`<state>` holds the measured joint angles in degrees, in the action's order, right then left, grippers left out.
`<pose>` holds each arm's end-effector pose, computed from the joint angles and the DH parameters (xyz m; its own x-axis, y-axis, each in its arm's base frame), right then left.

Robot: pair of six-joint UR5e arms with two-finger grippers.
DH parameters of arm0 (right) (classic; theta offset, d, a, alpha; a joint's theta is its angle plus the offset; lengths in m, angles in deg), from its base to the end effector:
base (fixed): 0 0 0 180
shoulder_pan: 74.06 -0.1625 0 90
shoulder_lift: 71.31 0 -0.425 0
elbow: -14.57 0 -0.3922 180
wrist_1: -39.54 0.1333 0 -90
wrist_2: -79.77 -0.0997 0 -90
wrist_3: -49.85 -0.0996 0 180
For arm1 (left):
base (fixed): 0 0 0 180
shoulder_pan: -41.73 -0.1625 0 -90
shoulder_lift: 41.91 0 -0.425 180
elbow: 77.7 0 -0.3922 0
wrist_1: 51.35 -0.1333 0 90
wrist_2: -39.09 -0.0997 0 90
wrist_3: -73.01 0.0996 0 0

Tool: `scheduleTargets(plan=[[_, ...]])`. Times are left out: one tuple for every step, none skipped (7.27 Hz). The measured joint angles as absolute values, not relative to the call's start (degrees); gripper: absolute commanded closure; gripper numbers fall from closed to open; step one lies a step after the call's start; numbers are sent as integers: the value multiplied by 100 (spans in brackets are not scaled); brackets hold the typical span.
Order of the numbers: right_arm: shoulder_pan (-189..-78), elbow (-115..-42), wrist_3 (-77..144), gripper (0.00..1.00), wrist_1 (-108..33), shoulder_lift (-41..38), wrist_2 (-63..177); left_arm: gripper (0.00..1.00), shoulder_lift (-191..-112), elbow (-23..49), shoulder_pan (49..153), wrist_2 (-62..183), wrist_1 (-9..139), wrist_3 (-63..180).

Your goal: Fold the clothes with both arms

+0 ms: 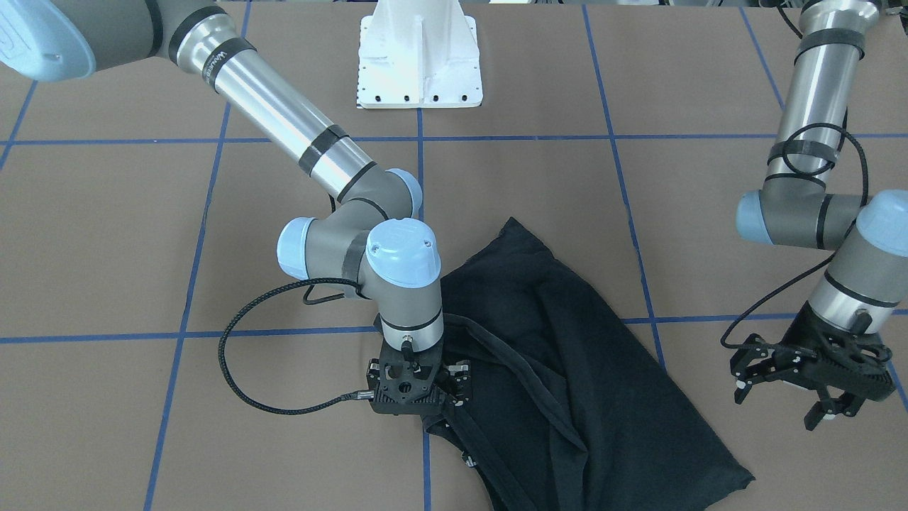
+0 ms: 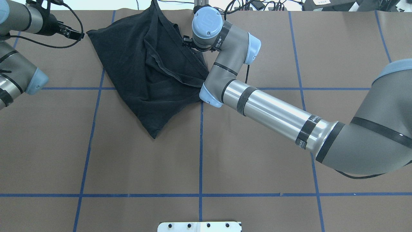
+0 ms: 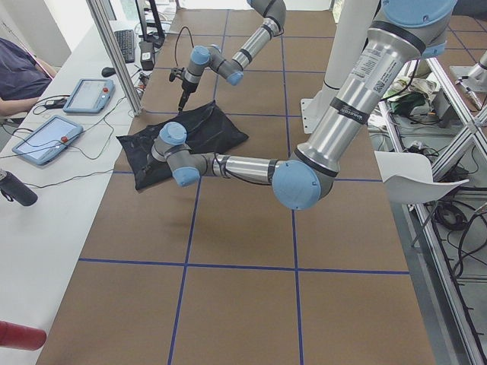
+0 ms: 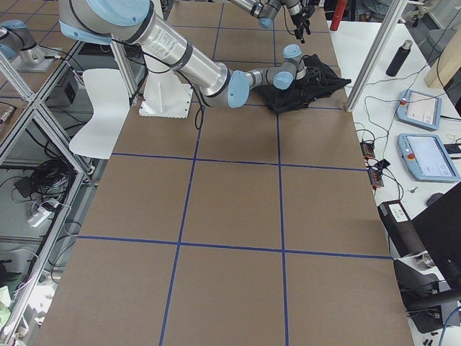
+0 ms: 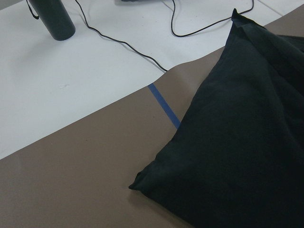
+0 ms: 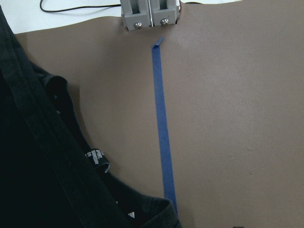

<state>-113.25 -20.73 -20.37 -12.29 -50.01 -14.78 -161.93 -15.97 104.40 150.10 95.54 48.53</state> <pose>-0.6308 -0.6761 0.2041 0.6440 0.0898 0.7597 -0.3862 0.8954 0.2215 0.2512 -0.6986 0.4818 0.7258 0.4460 -0.5237 0.0680 0.7111 0.6998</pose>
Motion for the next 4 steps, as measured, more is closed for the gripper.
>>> scheduleTargets(plan=[[-11283, -2023, -2037, 18, -1189, -4996, -1433, 0, -16185, -1594, 10440, 15010, 9554, 4850], [-11245, -1933, -2037, 20, -1064, -4991, -1382, 0, -16182, -1592, 10440, 15010, 9558, 4850], [-11217, -1806, -2037, 30, -890, -4991, -1334, 0, -16174, -1592, 10440, 15010, 9557, 4849], [-11203, -1733, -2058, 42, -791, -4998, -1305, 0, -16161, -1591, 10440, 15010, 9556, 4849]])
